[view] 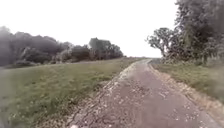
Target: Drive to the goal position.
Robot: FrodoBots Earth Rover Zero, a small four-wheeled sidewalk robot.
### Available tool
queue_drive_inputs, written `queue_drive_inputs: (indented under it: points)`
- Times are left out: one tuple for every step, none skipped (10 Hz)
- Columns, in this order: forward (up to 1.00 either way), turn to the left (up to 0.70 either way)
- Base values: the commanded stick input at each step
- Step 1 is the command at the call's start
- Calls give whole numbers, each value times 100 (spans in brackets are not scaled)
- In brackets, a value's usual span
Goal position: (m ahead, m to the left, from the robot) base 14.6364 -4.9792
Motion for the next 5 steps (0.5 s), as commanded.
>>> queue_drive_inputs:
  points:
    - [70, 0]
    - [70, 0]
    - [70, 0]
    - [70, 0]
    - [70, 0]
